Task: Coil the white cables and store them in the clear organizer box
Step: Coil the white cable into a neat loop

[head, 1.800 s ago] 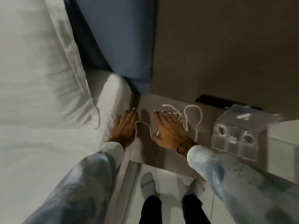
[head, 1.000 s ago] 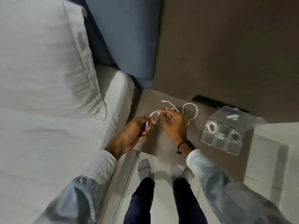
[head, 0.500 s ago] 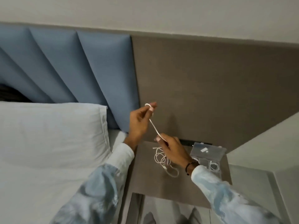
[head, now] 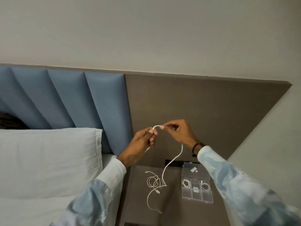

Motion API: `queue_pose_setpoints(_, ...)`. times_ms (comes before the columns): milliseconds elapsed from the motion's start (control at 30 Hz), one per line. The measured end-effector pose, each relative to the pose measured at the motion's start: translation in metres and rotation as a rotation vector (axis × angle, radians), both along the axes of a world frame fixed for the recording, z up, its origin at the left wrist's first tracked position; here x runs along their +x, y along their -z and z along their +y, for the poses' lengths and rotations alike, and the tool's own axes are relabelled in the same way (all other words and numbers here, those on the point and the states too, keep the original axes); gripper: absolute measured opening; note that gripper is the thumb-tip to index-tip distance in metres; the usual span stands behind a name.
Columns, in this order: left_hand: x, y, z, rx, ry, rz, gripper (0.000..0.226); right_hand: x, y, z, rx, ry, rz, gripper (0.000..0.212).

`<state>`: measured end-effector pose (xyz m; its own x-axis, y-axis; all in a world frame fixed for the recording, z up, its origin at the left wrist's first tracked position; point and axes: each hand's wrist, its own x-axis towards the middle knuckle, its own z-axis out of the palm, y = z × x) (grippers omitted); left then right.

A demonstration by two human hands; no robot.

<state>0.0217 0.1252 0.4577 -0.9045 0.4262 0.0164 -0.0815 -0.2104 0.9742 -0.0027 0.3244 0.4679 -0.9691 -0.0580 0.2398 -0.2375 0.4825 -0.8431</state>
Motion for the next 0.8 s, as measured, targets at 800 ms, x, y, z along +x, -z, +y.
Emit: queue_pose_setpoints(800, 0.004, -0.05, -0.045, 0.093, 0.391, -0.132, 0.027, -0.012, 0.004, 0.031, 0.213, 0.274, -0.046, 0.026)
